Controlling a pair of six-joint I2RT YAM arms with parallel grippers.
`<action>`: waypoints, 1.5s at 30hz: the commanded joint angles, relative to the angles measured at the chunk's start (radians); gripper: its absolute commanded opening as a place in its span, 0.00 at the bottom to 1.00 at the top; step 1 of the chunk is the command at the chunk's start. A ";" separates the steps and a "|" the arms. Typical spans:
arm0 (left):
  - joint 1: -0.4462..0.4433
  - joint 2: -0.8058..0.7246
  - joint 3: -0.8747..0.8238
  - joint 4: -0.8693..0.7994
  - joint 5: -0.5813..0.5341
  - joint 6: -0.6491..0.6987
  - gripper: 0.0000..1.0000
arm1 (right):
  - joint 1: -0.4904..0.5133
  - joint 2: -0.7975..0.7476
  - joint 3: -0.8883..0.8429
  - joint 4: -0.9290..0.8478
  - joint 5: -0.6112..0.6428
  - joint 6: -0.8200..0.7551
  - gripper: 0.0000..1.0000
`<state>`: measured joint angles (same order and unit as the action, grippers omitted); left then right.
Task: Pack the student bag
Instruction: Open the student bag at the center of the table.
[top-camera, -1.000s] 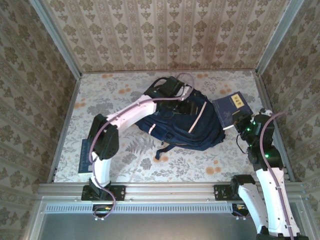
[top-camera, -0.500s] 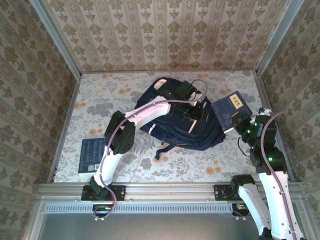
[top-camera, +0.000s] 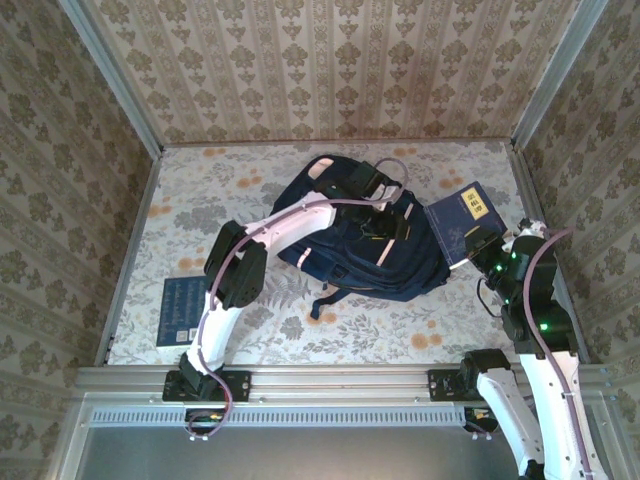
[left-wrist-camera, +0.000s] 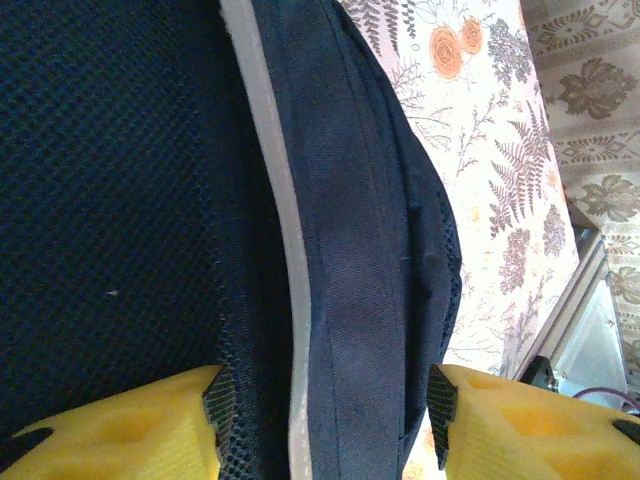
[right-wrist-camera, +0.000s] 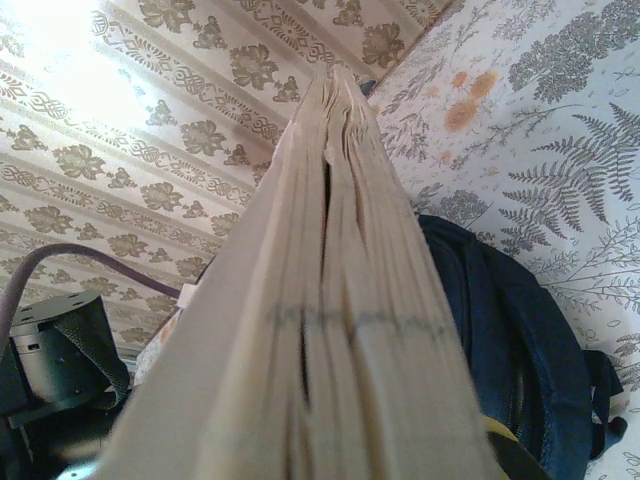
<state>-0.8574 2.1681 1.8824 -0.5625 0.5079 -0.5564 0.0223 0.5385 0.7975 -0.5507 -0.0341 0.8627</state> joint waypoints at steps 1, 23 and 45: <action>0.012 -0.050 -0.011 0.010 -0.022 0.010 0.57 | 0.005 -0.018 -0.014 0.032 -0.002 0.004 0.00; -0.056 0.115 0.120 -0.095 -0.049 0.029 0.43 | 0.005 -0.002 -0.037 0.062 -0.034 0.031 0.00; 0.116 -0.232 0.257 -0.275 -0.009 0.143 0.00 | 0.012 0.026 0.131 -0.055 0.044 -0.024 0.00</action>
<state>-0.8143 2.0979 2.0964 -0.8291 0.4580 -0.4423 0.0246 0.5617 0.8734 -0.5957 -0.0341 0.8696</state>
